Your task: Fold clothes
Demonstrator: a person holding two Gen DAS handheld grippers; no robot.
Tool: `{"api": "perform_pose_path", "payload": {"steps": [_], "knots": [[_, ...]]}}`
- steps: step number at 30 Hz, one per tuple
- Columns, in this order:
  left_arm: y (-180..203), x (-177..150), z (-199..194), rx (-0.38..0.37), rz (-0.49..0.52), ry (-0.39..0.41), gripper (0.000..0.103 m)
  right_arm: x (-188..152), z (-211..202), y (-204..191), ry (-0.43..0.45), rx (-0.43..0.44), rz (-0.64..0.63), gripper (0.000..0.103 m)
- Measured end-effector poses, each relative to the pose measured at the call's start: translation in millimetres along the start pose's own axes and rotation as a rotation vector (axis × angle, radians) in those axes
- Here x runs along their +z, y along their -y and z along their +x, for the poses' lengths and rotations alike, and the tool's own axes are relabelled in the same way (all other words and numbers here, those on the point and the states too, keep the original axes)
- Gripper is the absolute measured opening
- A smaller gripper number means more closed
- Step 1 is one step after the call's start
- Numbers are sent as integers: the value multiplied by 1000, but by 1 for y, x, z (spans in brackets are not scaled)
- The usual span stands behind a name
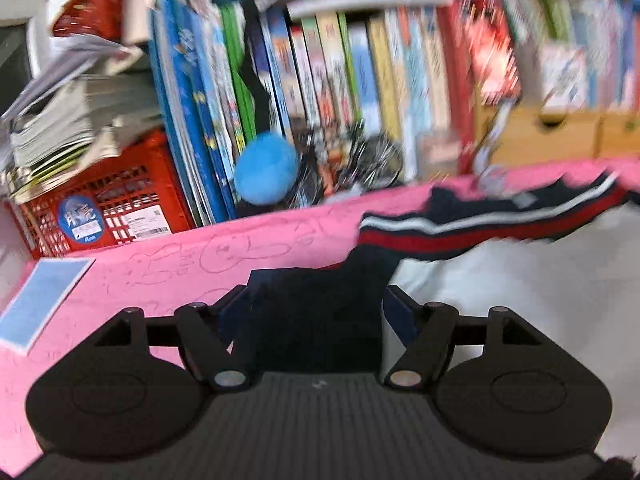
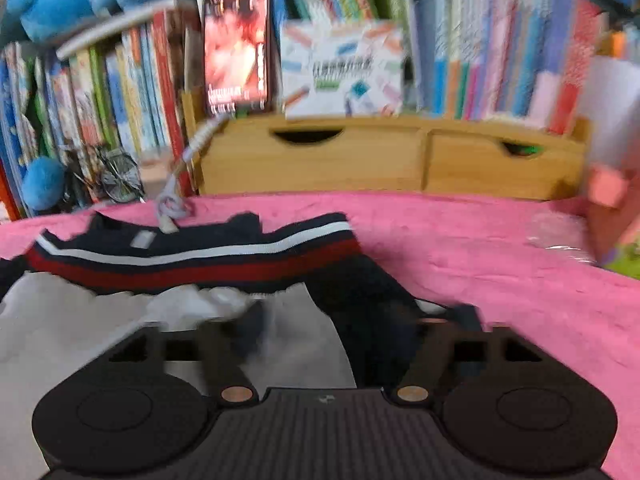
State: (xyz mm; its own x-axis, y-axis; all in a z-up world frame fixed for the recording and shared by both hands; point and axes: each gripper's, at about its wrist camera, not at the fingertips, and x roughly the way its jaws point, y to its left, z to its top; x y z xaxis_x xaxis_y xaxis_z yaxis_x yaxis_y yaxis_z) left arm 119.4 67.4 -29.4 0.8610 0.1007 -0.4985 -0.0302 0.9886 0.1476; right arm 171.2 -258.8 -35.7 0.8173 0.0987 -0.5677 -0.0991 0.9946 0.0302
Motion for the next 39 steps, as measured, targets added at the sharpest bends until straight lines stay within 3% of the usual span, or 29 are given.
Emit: {"api": "perform_pose_path", "payload": {"steps": [3, 5, 7, 10, 11, 13, 15, 24, 25, 28, 33, 36, 39], "knots": [[8, -3, -45, -86, 9, 51, 73, -15, -44, -5, 45, 52, -27, 81], [27, -4, -67, -186, 56, 74, 73, -28, -70, -17, 70, 100, -47, 75], [51, -1, -77, -265, 115, 70, 69, -40, -92, -33, 88, 141, -86, 38], [92, 5, -61, -281, 222, 31, 45, -55, -99, -55, 55, 181, -138, 29], [102, 8, -50, -288, 223, 1, 33, -59, -97, -61, 34, 193, -143, 29], [121, 15, -26, -302, 224, -59, 26, -67, -92, -72, -8, 217, -155, 28], [135, 24, -3, -272, 208, -90, 26, -73, -79, -73, -50, 221, -117, 28], [158, 33, 68, -68, 244, -131, 24, -79, -75, -68, -48, 244, -78, 28], [162, 36, 68, -49, 255, -136, 24, -80, -76, -67, -48, 245, -77, 28], [159, 39, 55, -85, 231, -136, 25, -81, -76, -68, -48, 244, -81, 29], [106, 24, -17, -207, 116, -42, 32, -81, -76, -69, -48, 245, -84, 30], [76, -9, -65, -184, 135, -8, 39, -81, -77, -70, -48, 244, -90, 31], [51, -43, -78, -100, 164, -70, 43, -82, -78, -76, -43, 213, -124, 32]]}}
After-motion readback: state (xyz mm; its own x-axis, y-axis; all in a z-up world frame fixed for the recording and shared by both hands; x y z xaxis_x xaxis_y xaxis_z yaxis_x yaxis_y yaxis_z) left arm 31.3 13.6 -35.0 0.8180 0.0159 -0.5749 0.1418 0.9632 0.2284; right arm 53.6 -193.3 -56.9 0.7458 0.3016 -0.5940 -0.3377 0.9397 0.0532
